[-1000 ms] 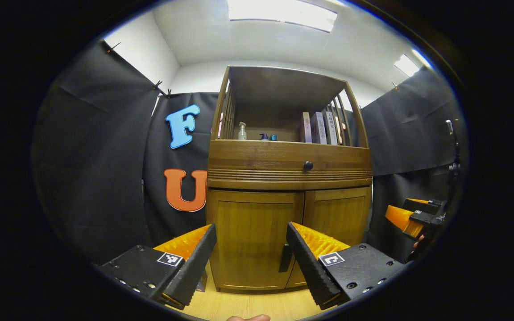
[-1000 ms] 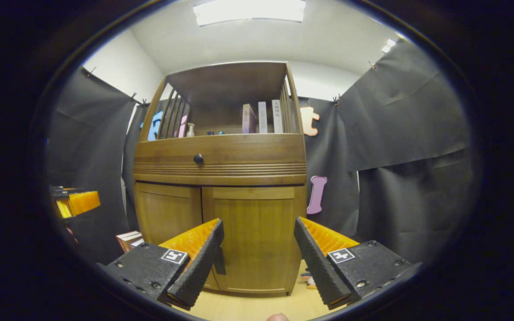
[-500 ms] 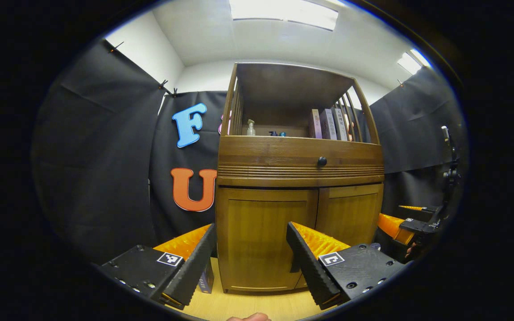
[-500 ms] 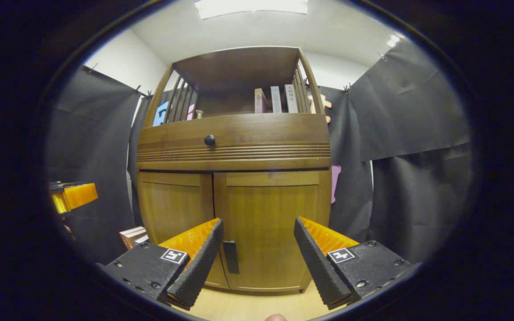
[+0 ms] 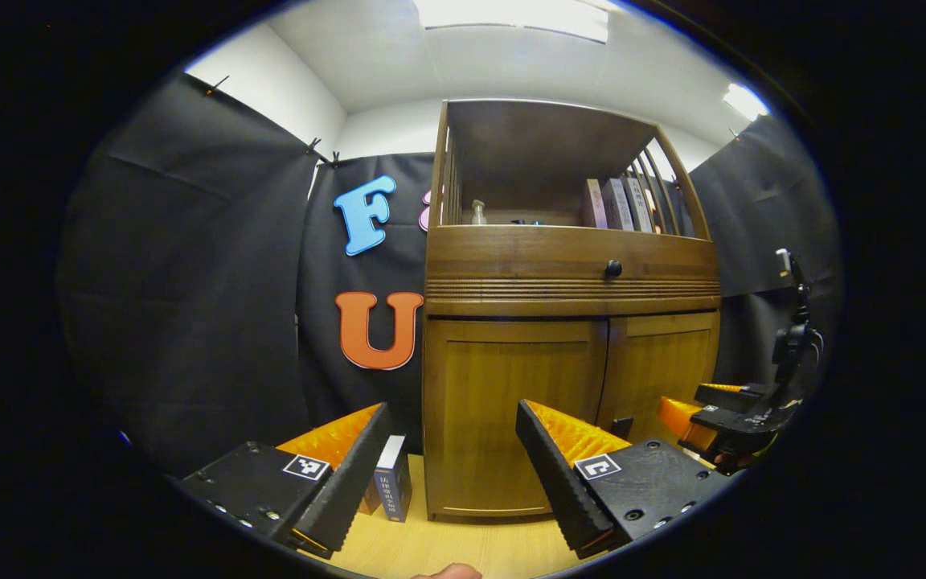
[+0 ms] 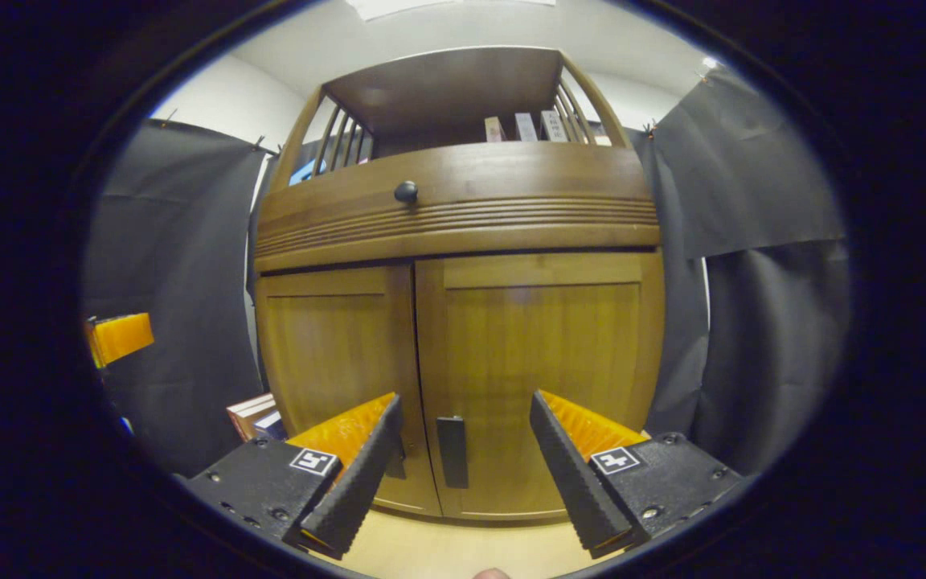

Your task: Open the right door of the double-door shoe cabinet with the right hand, and open the left door with the left hand.

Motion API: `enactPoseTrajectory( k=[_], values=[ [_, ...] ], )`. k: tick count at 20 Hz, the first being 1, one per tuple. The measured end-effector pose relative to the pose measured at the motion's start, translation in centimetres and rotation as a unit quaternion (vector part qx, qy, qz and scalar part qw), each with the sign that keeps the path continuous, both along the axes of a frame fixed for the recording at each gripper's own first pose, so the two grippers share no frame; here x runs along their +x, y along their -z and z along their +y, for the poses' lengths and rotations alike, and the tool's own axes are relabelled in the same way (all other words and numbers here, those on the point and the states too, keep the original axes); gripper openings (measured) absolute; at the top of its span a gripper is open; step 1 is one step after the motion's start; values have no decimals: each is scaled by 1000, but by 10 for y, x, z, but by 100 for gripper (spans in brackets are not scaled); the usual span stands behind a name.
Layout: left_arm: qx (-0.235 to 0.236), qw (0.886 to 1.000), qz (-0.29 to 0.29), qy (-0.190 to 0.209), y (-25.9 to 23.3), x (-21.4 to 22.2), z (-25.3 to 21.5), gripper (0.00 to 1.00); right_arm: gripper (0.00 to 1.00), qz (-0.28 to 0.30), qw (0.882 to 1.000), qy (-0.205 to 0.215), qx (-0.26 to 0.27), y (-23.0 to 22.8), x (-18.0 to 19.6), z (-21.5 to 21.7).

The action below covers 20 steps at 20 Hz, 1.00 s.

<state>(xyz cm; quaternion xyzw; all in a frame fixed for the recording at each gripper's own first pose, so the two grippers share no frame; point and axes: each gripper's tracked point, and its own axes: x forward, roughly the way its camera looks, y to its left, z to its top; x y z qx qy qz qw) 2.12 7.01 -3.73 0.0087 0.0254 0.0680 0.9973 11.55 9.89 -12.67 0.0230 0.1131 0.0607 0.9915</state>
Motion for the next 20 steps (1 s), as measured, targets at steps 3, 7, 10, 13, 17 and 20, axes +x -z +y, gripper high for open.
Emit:
enactPoseTrajectory(
  k=[3,7,10,13,17,20],
  values=[
    [2,1000,2,-3,1,-6,5,95,99,14,1000,-11,6,18,14,8],
    [13,1000,-3,-17,-1,-12,15,95,95,48,999,-13,-7,54,37,14],
    [3,1000,-2,-28,0,-13,19,95,89,65,998,-5,-4,76,52,15],
    [2,999,5,-34,3,-14,24,100,81,80,997,2,-8,96,61,14],
    [8,999,10,-40,2,-17,27,95,69,90,996,9,0,112,73,14],
    [14,999,9,-35,1,-19,25,95,61,94,996,11,-8,118,78,13]
  ],
)
